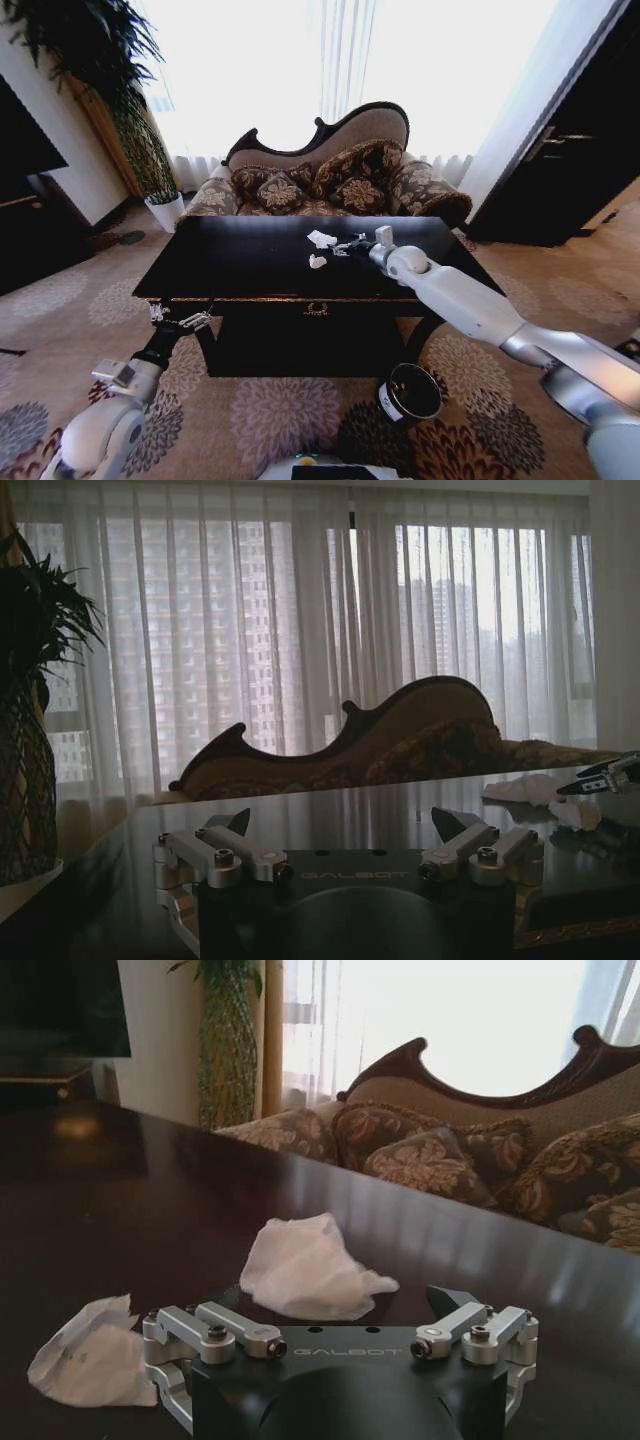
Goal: Move to the front of the table and place the trash on the table into the trash bin.
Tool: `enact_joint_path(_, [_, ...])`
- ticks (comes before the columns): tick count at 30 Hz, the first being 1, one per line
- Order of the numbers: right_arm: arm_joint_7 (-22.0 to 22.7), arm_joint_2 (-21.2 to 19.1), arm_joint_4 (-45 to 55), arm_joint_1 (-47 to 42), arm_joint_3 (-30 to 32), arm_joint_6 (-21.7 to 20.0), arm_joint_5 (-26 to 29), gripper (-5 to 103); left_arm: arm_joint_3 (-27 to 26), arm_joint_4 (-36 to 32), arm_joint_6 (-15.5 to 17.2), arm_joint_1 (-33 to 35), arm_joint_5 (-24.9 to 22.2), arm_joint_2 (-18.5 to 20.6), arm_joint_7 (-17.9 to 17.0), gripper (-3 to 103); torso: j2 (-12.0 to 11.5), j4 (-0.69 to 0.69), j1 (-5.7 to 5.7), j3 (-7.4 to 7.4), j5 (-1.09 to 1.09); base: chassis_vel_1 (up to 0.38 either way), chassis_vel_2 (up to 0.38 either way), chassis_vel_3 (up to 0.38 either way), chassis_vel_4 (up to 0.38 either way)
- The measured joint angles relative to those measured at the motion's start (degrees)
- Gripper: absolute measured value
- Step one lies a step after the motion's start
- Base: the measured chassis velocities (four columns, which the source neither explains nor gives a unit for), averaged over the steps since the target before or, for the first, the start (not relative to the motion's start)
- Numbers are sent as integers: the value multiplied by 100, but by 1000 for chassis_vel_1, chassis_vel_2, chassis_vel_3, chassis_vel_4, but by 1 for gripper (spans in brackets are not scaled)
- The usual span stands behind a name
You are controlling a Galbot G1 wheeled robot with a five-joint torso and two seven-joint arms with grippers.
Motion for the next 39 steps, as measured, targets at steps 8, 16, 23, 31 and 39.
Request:
enact_joint_path(8, [-70, 182, -299, 160, -251, 19, -124, 100, 0, 0, 0, 0, 0, 0, 0, 100, 0, 1, 0, 0, 0, 0, 0, 0, 0])
enact_joint_path(16, [-123, 369, -649, 294, -395, 98, -198, 100, 0, 0, 0, 0, 0, 0, 0, 100, 2, 0, -1, -1, 0, 0, 0, 0, 0])
enact_joint_path(23, [-126, 571, -883, 410, -483, 133, -249, 100, 0, 0, 0, 0, 0, 0, 0, 100, 1, 0, -1, -1, 0, 0, 0, 0, 0])
enact_joint_path(31, [-198, 786, -1182, 501, -533, 200, -324, 100, 0, 0, 0, 0, 0, 0, 0, 100, 2, 0, -1, -1, 0, 0, 0, 0, 0])
enact_joint_path(39, [-225, 943, -1369, 546, -579, 278, -366, 90, 0, 0, 0, 0, 0, 0, 0, 100, 2, 2, -1, -1, 0, 0, 0, 0, 0])
